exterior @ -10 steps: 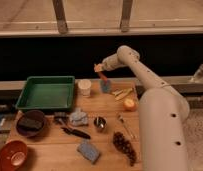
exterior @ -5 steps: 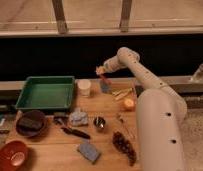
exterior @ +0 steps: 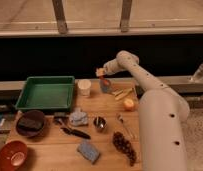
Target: Place pepper in plastic cup
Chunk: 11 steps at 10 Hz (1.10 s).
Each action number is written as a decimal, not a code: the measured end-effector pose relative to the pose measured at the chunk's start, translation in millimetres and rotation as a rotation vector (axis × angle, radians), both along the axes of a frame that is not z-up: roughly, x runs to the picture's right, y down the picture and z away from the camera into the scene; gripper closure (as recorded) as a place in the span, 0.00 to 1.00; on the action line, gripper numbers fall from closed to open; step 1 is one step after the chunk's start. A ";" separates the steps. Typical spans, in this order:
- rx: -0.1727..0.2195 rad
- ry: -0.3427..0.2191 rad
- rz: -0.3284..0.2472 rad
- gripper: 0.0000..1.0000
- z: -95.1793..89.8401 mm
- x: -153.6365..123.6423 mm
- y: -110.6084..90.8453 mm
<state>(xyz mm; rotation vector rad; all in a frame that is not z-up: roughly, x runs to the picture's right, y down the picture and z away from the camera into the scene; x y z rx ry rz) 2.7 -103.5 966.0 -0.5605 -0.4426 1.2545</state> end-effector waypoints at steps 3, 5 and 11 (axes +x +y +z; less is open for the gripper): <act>0.025 0.004 0.023 1.00 -0.2 -0.9 -2.8; 0.024 0.000 0.033 1.00 2.0 -1.9 -2.3; 0.005 0.006 0.046 0.49 10.4 -4.1 0.5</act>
